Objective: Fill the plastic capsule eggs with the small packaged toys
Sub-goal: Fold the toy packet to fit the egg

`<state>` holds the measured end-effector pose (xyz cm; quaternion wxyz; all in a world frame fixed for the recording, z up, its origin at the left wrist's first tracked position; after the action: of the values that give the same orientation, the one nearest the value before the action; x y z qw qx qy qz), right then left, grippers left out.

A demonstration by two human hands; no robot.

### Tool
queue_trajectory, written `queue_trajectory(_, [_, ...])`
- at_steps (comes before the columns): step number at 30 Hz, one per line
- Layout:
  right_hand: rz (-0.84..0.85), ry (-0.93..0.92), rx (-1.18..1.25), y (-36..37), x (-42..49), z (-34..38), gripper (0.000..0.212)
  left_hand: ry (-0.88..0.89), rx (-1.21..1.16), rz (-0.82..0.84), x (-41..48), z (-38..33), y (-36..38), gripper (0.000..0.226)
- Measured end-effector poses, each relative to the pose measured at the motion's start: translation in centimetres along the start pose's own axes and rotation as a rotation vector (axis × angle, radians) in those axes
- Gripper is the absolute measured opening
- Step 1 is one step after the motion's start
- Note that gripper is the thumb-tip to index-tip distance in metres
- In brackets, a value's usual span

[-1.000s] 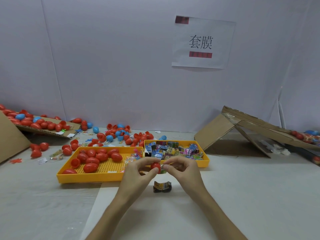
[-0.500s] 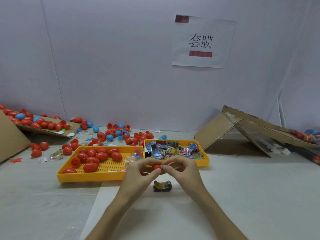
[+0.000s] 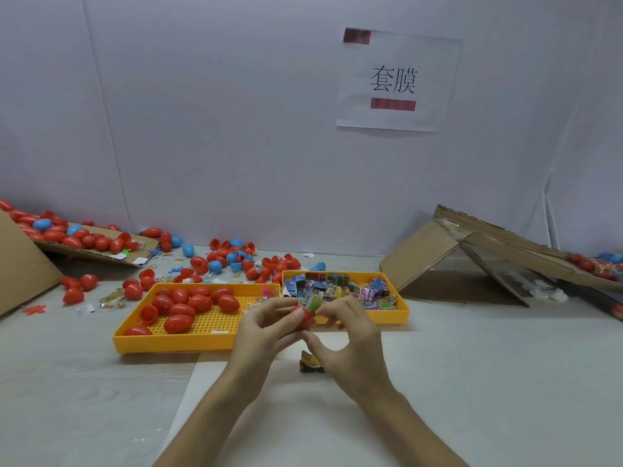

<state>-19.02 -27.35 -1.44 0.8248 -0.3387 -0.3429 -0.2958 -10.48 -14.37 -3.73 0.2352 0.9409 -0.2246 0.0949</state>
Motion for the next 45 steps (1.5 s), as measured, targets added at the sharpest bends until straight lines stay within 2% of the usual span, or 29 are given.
queue_trajectory(3, [-0.045, -0.028, -0.001, -0.2, -0.2, 0.3, 0.027, -0.131, -0.177, 0.030, -0.3, 0.9, 0.6, 0.041])
queue_trajectory(7, [-0.122, -0.053, -0.034, -0.6, -0.4, 0.6, 0.025, -0.219, -0.312, 0.107, -0.7, 1.4, 1.5, 0.047])
queue_trajectory(11, [-0.162, -0.079, -0.081, -0.5, -0.5, 0.5, 0.025, -0.226, -0.276, 0.103, -0.7, 1.4, 1.4, 0.050])
queue_trajectory(20, [-0.142, -0.141, -0.100, -0.1, -0.7, 0.8, 0.020, -0.231, -0.316, 0.080, -0.6, 1.5, 1.0, 0.039])
queue_trajectory(29, [-0.166, -0.103, -0.106, -0.3, -0.8, 1.1, 0.031, -0.243, -0.370, 0.075, -0.6, 1.4, 1.2, 0.036])
queue_trajectory(39, [-0.175, -0.159, -0.091, -0.2, -0.9, 0.6, 0.018, -0.256, -0.375, 0.115, -0.7, 1.4, 1.5, 0.036])
queue_trajectory(45, [-0.158, -0.092, -0.069, -0.2, -0.7, 0.7, 0.030, -0.272, -0.408, 0.119, -0.9, 1.3, 1.6, 0.041])
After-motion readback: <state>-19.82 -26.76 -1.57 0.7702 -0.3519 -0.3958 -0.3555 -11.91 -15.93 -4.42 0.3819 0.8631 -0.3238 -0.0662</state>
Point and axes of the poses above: each hand's wrist, its own x-axis towards the middle knuckle, its own y-axis out of the palm, z = x × y, the point moved 6 cm from there along x, towards the middle knuckle, and after that the axes turned 9 degrees about y, right-handed, at the moved point
